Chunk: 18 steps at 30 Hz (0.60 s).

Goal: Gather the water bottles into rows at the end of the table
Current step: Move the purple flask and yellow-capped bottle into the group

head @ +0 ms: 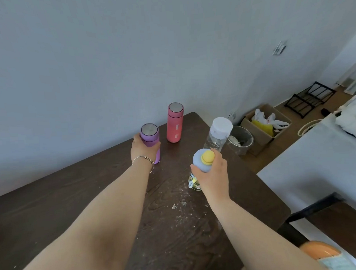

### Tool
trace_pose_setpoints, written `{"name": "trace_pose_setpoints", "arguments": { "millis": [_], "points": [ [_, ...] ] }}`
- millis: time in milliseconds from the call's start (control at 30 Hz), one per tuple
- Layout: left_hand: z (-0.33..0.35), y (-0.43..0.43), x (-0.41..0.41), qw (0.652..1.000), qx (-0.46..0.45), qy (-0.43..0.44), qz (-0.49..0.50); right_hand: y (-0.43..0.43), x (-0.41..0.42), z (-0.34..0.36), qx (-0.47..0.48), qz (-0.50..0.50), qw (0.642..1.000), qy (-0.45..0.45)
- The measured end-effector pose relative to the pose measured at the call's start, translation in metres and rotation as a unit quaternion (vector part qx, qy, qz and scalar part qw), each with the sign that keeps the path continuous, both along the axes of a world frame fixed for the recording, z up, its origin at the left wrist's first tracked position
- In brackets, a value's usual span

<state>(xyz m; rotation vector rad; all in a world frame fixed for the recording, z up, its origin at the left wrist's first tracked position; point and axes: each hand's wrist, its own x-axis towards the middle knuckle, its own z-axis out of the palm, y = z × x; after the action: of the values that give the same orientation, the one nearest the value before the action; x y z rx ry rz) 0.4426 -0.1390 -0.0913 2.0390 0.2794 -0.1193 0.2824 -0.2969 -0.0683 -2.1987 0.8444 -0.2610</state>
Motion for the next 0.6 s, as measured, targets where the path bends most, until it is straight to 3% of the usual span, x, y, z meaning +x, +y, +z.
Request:
{"name": "trace_pose_setpoints", "arguments": {
  "millis": [600],
  "points": [
    [0.030,0.008,-0.062,0.998,-0.022,-0.049,-0.031,0.000,-0.021,0.023,0.015,0.041,0.999,0.016]
  ]
}}
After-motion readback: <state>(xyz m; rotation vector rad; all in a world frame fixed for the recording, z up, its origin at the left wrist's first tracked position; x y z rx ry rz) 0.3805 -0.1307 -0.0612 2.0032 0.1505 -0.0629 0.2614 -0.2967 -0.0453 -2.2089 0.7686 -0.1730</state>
